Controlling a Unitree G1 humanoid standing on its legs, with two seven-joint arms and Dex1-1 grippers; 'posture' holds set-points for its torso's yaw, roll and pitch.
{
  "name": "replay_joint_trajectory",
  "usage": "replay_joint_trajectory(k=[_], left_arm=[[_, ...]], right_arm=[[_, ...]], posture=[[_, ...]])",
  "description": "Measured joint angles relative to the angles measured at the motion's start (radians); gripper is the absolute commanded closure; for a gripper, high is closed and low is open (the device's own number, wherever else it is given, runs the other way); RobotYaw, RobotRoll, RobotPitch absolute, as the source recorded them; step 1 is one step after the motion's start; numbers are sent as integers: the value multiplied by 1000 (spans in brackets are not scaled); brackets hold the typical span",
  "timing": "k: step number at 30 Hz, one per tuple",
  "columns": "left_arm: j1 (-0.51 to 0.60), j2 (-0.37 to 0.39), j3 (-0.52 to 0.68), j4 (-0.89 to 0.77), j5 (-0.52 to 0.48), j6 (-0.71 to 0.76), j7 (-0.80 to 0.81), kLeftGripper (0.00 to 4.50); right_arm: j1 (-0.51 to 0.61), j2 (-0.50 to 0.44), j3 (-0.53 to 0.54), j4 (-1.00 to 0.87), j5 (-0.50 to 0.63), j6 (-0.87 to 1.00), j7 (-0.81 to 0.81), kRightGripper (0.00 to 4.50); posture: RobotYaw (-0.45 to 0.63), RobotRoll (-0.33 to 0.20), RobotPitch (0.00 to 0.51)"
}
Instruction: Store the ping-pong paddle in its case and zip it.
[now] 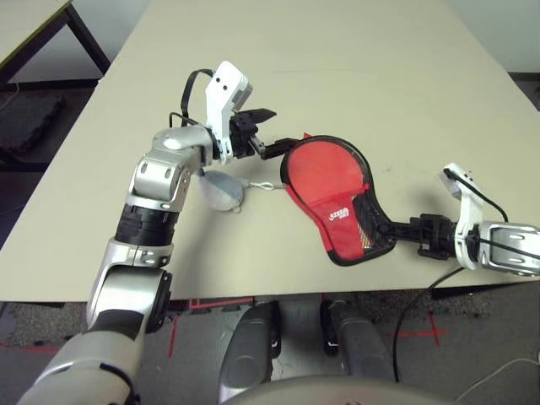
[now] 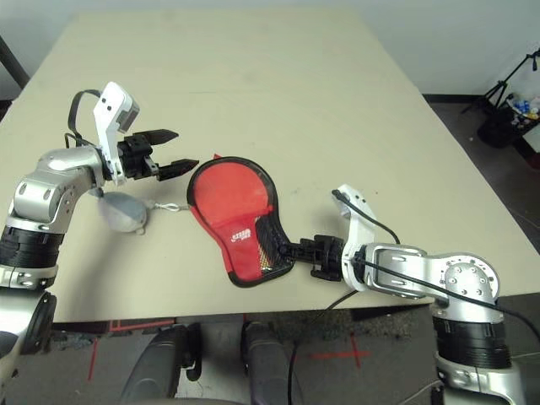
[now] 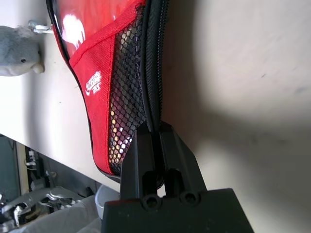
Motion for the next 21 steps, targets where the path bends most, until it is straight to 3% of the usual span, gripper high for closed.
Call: replay_joint_trajectory(k=[10,19,21], left_arm=[[-3,0,-1,20,1,-13,-13,0],[-5,0,-3,30,3,-22,-18,0],[-6,0,-4,35,3,-26,-19,0]], right_arm=[[134,-71,47,-146,2,-172,21,4475],[154,-119,92,-166,2,-220,46,4475],[151,-141,104,-166,3,-222,50,3837]], posture=[[-105,0,193],[-105,0,183],[-106,0,178]])
